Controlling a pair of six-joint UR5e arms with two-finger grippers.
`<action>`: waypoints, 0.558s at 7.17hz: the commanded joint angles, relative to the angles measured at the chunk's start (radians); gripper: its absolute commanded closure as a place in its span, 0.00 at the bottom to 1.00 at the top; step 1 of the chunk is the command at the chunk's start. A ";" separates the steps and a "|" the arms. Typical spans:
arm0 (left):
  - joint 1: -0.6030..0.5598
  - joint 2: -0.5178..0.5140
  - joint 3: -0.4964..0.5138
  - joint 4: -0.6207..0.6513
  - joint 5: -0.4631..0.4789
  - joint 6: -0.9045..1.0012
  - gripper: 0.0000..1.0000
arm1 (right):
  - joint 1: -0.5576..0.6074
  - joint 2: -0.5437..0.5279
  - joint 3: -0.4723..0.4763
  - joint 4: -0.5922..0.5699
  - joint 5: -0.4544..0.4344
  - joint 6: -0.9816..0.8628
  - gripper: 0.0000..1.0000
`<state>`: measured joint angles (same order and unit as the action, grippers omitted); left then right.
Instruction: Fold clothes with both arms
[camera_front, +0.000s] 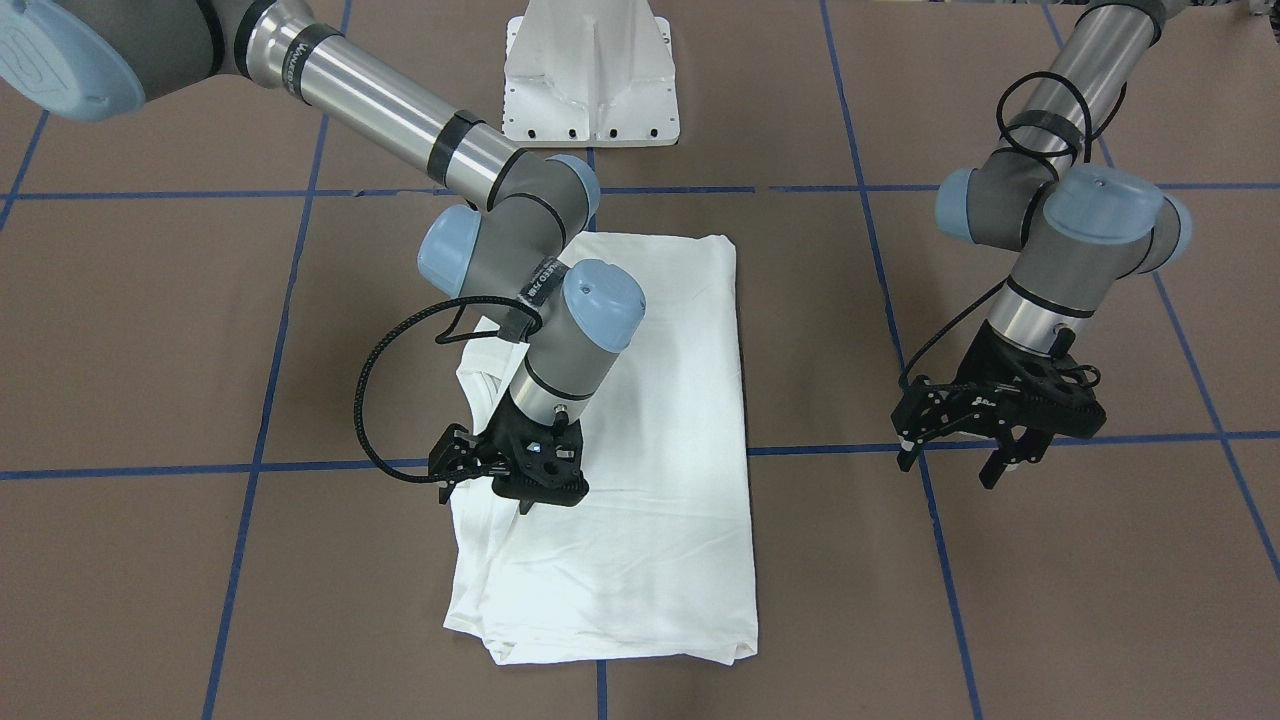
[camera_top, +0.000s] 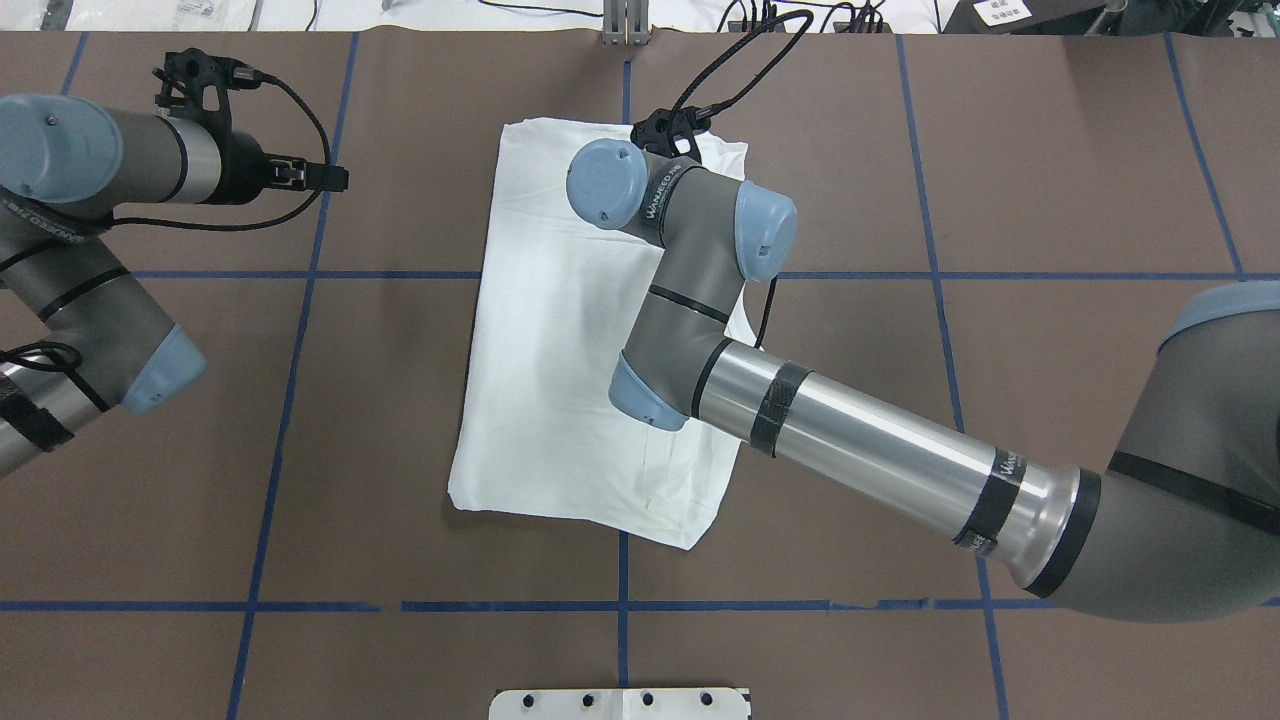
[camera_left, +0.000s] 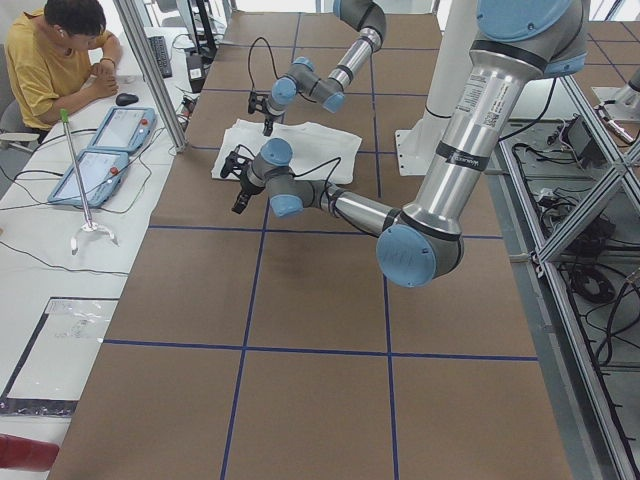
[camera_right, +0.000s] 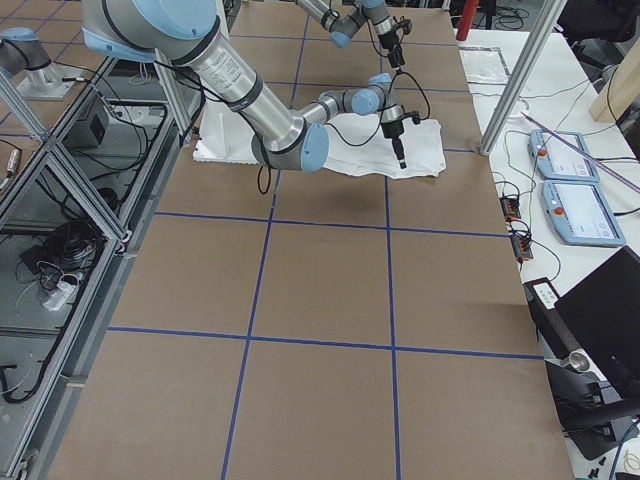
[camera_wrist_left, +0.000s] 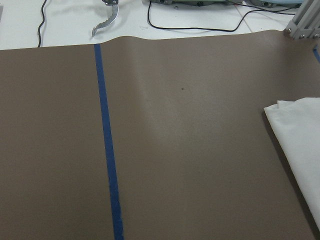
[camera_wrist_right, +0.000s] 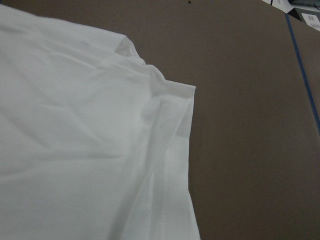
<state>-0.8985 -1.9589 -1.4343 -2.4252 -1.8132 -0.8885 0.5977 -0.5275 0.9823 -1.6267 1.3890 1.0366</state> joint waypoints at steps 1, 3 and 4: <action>0.007 0.000 0.000 0.000 0.002 -0.003 0.00 | 0.014 -0.099 0.132 -0.082 -0.010 -0.084 0.00; 0.009 0.000 -0.002 -0.012 0.000 -0.006 0.00 | 0.031 -0.181 0.165 -0.079 -0.053 -0.148 0.00; 0.009 0.000 0.000 -0.018 0.002 -0.007 0.00 | 0.040 -0.202 0.202 -0.074 -0.053 -0.177 0.00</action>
<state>-0.8906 -1.9589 -1.4352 -2.4352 -1.8123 -0.8936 0.6262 -0.6944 1.1463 -1.7040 1.3433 0.8978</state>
